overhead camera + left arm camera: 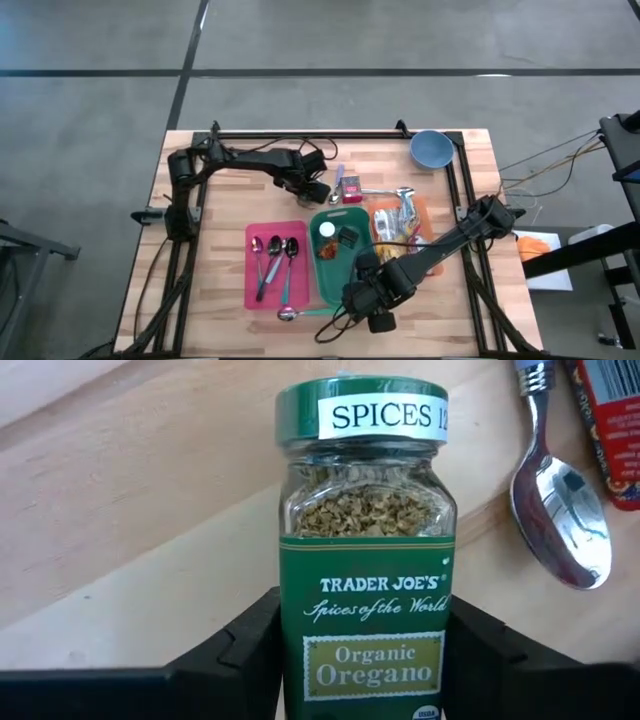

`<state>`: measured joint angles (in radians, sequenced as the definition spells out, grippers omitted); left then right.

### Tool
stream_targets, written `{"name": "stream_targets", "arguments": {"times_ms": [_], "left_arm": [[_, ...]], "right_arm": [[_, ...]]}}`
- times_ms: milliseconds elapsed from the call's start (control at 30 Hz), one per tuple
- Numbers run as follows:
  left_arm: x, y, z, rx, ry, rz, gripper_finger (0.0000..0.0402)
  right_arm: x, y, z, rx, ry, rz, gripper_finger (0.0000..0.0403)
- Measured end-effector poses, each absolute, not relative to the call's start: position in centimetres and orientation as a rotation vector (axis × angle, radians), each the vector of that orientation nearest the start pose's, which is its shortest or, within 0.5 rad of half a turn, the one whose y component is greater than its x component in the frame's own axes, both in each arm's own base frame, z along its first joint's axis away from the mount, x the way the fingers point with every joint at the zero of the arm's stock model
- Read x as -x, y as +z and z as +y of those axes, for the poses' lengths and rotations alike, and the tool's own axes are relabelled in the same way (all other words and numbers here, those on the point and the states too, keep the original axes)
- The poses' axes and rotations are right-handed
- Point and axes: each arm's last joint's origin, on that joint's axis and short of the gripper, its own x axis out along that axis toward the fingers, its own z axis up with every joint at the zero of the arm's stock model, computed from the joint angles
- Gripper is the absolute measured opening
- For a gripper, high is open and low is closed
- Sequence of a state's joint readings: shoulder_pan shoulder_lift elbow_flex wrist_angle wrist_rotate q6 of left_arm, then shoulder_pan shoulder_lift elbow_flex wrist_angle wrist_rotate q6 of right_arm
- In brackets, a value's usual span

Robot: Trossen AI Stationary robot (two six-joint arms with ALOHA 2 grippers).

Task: Pick & Place Food Item
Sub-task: Put the green seasoning bottle into the green bin

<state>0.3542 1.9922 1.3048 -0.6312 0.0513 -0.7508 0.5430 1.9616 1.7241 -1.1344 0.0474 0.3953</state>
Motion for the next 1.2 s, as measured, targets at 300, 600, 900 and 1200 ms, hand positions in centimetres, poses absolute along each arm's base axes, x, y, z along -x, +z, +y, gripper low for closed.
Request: {"name": "stream_targets", "arguments": {"times_ms": [300,600,900,1200], "left_arm": [[-34.7,16.4,12.8,0.839,0.738,1.150,0.0186],[-33.8,19.3,12.6,0.783,0.744,1.091,0.0186],[-32.2,22.8,11.5,0.697,0.744,1.069,0.0186],[-30.4,28.9,7.5,0.528,0.654,0.874,0.0186]], "right_arm": [[-32.6,27.4,19.2,0.095,0.058,1.315,0.0212],[-32.0,29.2,18.4,0.072,0.013,1.253,0.0212],[-30.6,31.0,17.4,-0.040,-0.145,1.205,0.0212],[-27.0,37.6,12.9,-0.400,-0.452,0.870,0.0212]]}}
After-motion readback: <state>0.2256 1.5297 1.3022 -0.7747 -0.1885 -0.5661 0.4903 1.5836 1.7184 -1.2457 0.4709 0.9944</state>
